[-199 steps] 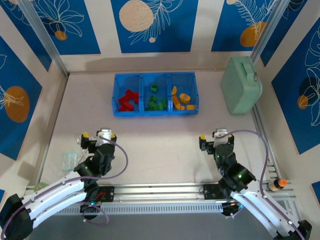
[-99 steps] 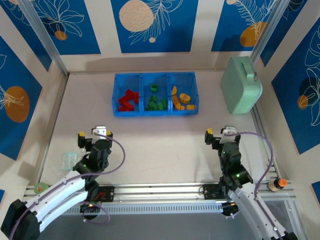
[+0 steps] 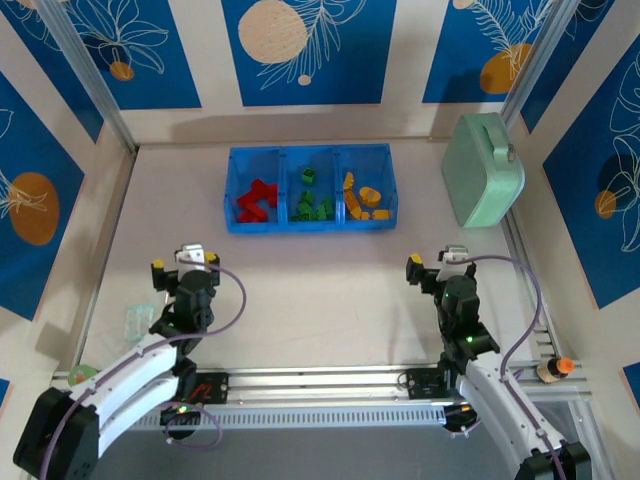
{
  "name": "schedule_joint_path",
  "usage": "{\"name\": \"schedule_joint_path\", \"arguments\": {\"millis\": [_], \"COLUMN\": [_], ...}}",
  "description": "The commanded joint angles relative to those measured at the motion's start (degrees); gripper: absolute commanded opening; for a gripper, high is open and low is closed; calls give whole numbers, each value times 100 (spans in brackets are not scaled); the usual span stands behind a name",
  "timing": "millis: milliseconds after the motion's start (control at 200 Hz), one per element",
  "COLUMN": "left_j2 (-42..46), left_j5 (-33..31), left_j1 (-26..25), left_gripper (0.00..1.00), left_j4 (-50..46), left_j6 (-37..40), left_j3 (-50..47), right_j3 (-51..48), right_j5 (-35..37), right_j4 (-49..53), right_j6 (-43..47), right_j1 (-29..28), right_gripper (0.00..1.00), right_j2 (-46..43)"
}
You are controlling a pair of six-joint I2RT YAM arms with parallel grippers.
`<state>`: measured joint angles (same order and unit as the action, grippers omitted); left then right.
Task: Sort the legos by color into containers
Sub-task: Reset both arms
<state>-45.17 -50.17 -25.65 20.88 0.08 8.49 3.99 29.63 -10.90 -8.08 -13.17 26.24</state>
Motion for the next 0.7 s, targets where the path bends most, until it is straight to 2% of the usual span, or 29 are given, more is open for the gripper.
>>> {"name": "schedule_joint_path", "arguments": {"millis": [0,365,695], "left_j2": [-232,-952,-1418], "left_j5": [218,580,893], "left_j1": [145,523,933], "left_gripper": [100,100,100], "left_j4": [624,1436,1936], "left_j6": [19,54,-24], "left_j3": [-32,22,80], "right_j3": [-73,-82,91], "right_j5": [-165,-313,-482], "right_j4": [-664,-938,-1810], "right_j6": [8,-76,51], "right_j1": [114,368,420], "right_gripper": [99,99,99], "right_j2": [70,323,1498]}}
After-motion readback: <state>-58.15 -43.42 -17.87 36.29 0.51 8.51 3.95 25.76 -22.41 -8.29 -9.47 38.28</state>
